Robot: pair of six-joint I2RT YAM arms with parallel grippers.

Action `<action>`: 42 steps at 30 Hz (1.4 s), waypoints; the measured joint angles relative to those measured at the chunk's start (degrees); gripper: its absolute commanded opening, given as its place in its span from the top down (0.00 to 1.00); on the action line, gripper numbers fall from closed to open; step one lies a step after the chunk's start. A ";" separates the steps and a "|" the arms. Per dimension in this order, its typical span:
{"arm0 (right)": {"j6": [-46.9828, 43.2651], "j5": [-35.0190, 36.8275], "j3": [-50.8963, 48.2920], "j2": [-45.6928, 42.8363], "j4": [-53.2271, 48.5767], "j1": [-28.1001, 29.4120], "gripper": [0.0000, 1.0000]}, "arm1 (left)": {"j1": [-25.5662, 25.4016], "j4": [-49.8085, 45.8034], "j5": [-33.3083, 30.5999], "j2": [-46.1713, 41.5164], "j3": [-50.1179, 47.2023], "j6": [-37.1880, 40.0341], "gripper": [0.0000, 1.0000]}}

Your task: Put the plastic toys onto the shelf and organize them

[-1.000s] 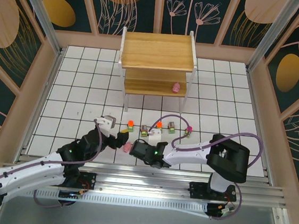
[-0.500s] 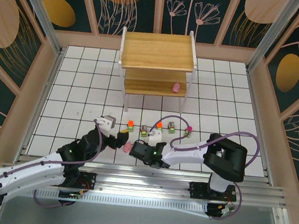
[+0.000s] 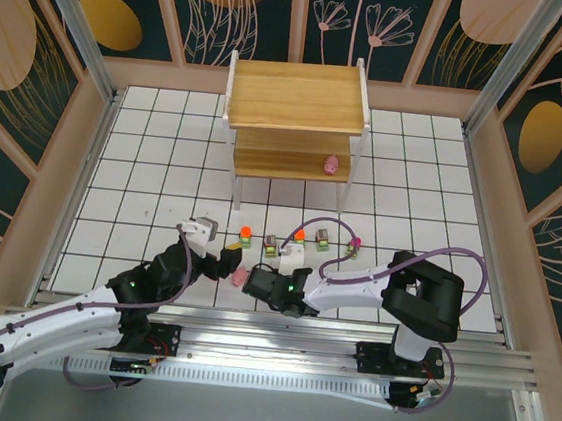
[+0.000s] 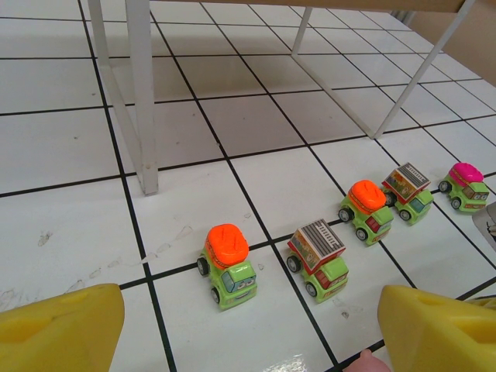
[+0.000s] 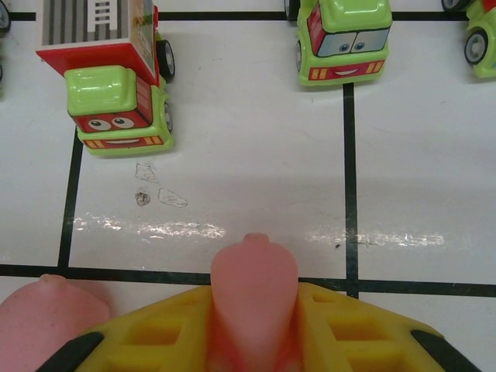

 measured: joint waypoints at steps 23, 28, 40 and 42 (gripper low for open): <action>-6.95 8.37 7.87 -11.63 -8.35 -3.89 0.73 | 0.00 0.46 0.44 1.11 0.00 0.39 0.16; -11.91 8.98 10.21 -12.90 -8.31 -7.50 0.73 | 0.02 1.01 2.43 1.95 0.00 0.87 0.16; -23.39 8.79 14.51 -15.10 -5.42 -16.09 0.73 | -0.96 2.89 4.09 4.61 -0.02 1.57 0.16; -24.85 8.74 15.56 -14.78 -4.55 -17.09 0.73 | -1.09 3.19 4.09 4.79 0.00 1.77 0.16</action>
